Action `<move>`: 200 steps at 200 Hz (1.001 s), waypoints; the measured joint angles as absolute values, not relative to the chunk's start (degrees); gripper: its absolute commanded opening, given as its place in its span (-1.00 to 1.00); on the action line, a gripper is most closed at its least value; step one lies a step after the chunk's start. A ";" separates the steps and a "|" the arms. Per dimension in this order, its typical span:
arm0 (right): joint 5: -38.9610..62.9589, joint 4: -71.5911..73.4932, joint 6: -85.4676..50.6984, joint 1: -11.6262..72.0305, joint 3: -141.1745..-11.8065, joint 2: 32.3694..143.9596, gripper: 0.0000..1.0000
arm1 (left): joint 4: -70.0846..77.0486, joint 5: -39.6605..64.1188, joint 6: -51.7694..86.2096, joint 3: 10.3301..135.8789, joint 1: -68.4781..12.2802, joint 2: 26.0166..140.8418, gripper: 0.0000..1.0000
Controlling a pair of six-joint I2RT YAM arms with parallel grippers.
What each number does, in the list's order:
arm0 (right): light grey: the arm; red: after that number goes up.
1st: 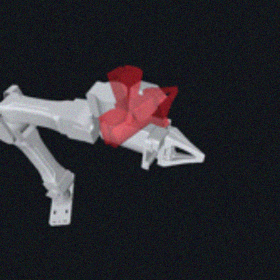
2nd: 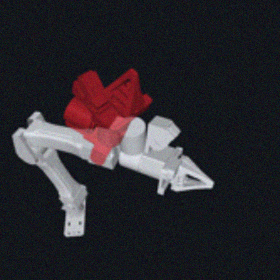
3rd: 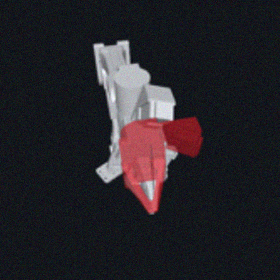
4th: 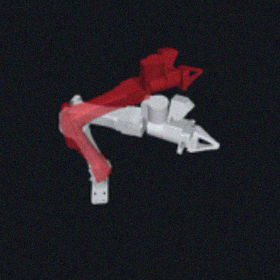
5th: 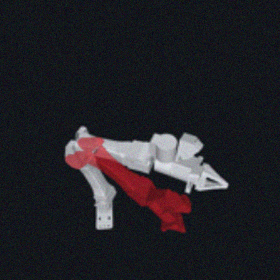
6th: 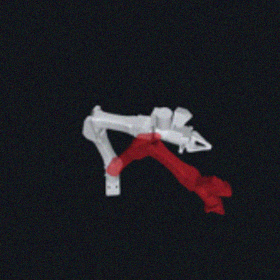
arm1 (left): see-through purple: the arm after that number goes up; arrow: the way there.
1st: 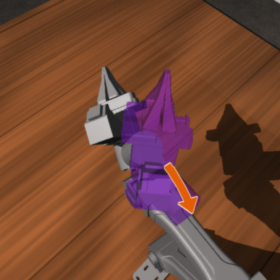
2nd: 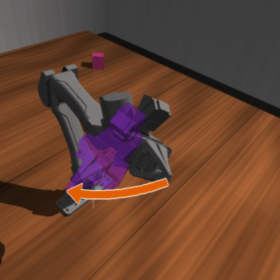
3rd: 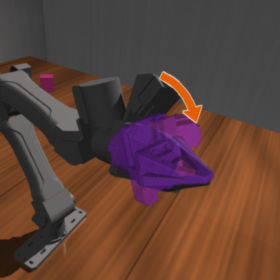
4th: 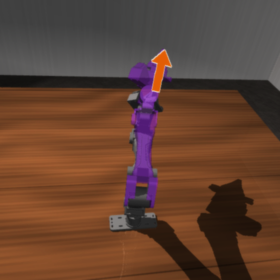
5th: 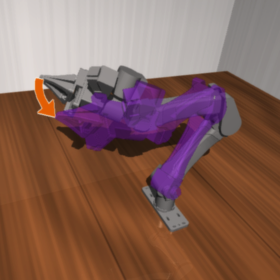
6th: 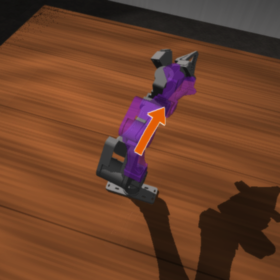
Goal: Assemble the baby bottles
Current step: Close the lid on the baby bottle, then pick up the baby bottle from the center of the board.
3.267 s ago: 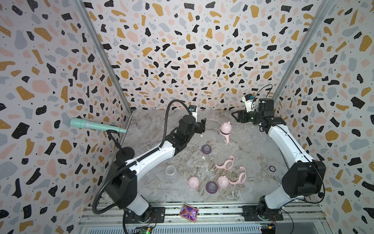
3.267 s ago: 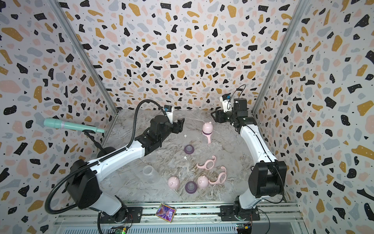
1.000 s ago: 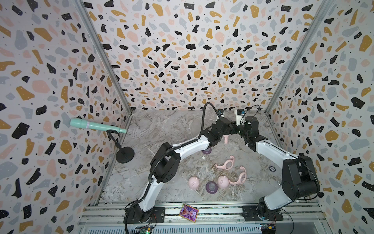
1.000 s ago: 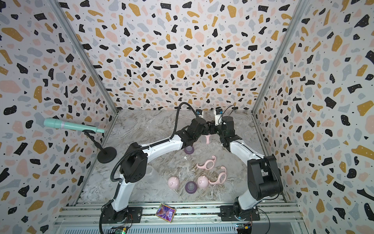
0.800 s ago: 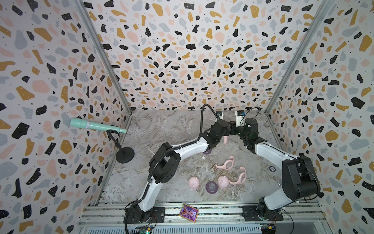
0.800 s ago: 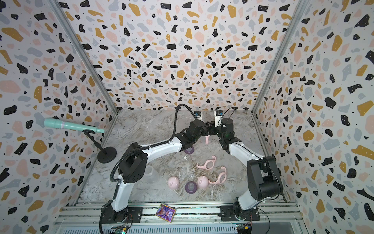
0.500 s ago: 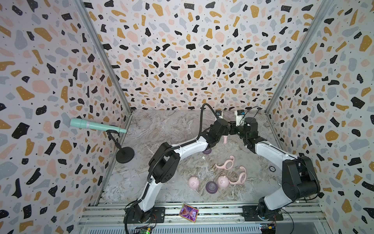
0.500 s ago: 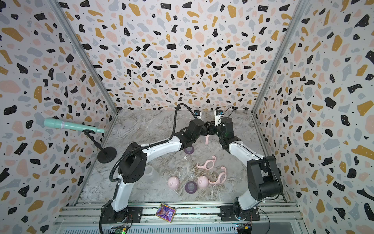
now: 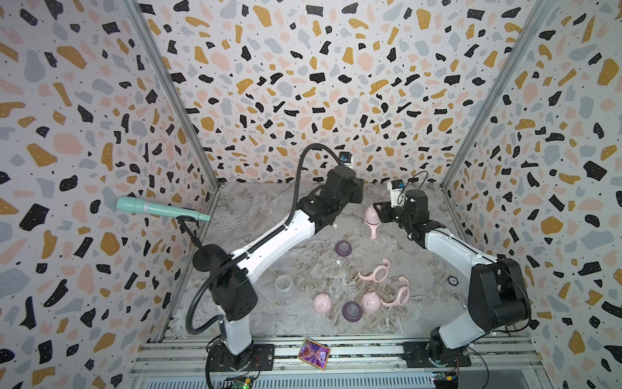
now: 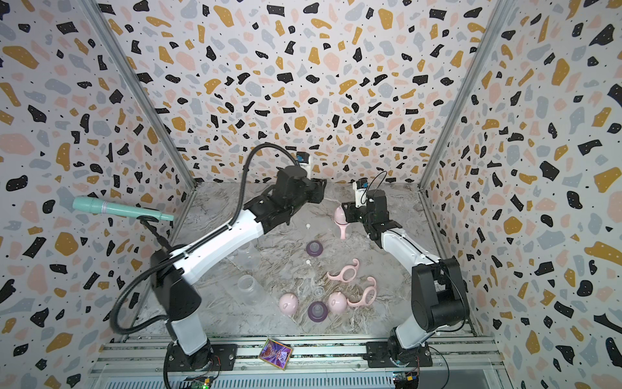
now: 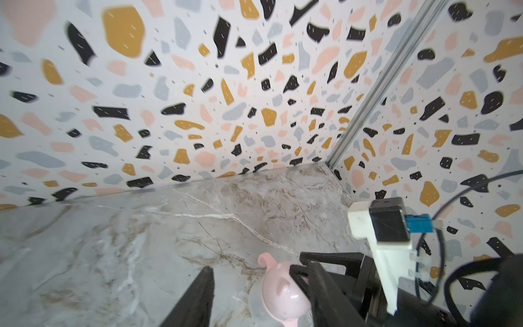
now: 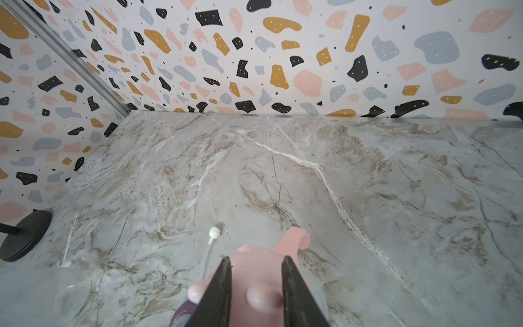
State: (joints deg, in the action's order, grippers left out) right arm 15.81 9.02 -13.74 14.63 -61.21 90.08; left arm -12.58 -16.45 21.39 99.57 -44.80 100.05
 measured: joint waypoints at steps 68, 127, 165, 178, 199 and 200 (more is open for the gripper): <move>15.40 -2.68 -11.68 13.72 -71.83 94.70 -0.27 | -14.24 -20.71 20.58 66.48 -41.74 76.23 0.56; 16.16 -9.61 -10.79 13.72 -80.23 95.29 -0.13 | -18.22 -25.15 20.56 59.18 -40.42 60.31 0.70; 17.37 -15.42 -7.29 15.90 -85.62 93.89 0.33 | -21.02 -28.40 20.36 58.33 -39.38 56.23 0.88; 17.58 -18.68 -5.26 18.57 -87.55 93.47 0.47 | -22.28 -30.22 20.27 57.95 -39.09 55.05 0.92; 17.30 -23.22 -2.09 24.77 -88.44 92.84 0.59 | -24.36 -33.56 20.16 56.60 -38.79 52.29 0.99; 17.32 -23.42 -2.00 24.97 -88.42 92.82 0.60 | -24.47 -33.76 20.14 56.51 -38.76 52.07 0.99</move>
